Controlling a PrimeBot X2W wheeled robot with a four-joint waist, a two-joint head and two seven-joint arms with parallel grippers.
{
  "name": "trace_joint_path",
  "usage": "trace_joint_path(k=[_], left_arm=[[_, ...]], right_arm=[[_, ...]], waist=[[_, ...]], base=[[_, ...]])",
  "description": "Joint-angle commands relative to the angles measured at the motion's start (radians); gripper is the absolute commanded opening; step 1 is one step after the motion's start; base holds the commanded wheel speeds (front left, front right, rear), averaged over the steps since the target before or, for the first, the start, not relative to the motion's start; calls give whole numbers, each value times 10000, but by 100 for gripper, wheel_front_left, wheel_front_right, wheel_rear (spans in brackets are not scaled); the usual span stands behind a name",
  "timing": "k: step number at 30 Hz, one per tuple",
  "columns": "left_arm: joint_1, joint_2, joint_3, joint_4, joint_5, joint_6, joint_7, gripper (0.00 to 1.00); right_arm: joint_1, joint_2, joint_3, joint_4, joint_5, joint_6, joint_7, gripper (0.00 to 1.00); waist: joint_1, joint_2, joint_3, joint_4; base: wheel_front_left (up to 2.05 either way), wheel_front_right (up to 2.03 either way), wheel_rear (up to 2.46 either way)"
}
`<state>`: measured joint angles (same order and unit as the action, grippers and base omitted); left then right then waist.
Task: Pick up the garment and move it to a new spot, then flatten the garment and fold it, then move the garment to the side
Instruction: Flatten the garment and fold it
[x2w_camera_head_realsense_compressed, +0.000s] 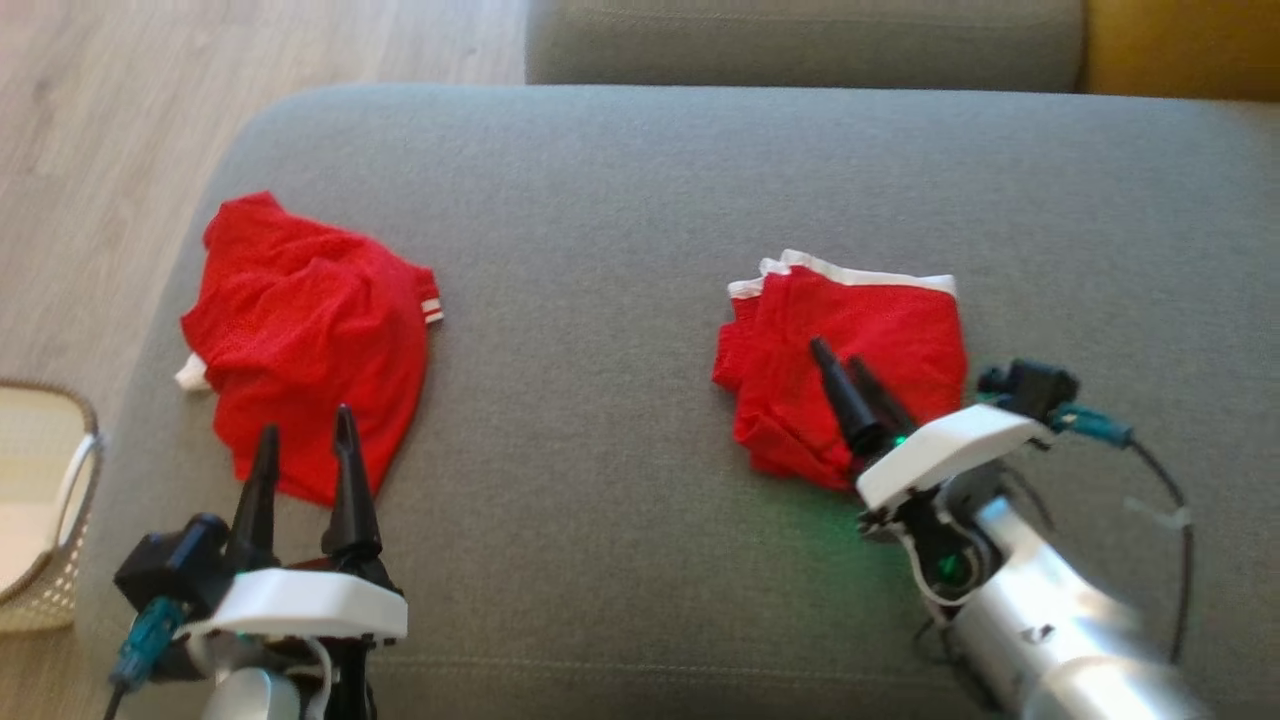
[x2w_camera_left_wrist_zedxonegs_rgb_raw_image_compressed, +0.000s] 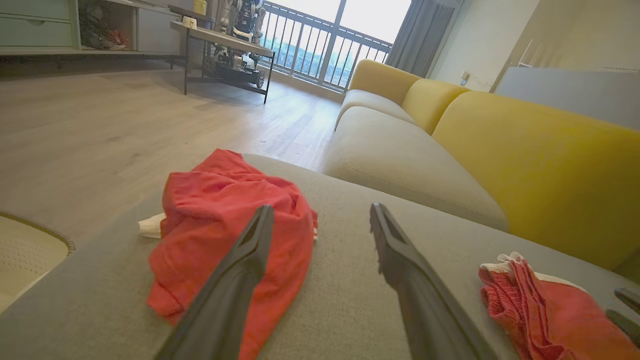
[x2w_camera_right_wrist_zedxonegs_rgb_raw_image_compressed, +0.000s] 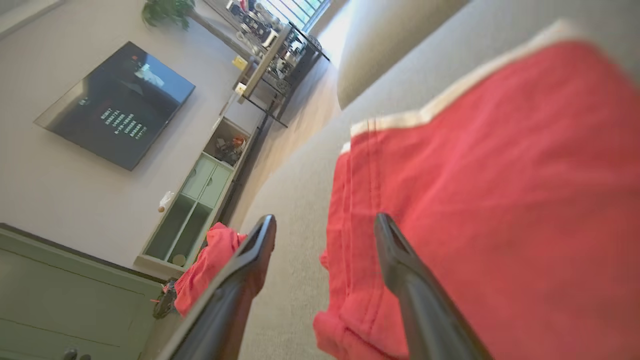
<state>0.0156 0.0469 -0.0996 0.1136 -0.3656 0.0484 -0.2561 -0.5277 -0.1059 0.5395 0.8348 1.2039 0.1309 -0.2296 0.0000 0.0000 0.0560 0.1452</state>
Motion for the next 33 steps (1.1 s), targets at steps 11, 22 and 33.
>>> trace_joint_path(k=[11, 22, 33], left_arm=[[-75, 33, 233, -1000, -113, 230, -57, 100], [374, 33, -46, -679, 650, 330, -57, 100], [734, 33, -227, -334, 483, 408, -57, 100]], right_arm=[[706, -1396, -2304, -2706, -4889, -2, -318, 100], [2955, -177, -4853, -4773, -9477, -2, -320, 100], [3858, 500, -5568, -5366, -10315, -2, -314, 100]], waist=[[0, 0, -556, -1197], [0, 0, -669, -1650], [0, 0, -714, -1636]], base=[[0, 0, 0], [0, 0, 0], [0, 0, 0]])
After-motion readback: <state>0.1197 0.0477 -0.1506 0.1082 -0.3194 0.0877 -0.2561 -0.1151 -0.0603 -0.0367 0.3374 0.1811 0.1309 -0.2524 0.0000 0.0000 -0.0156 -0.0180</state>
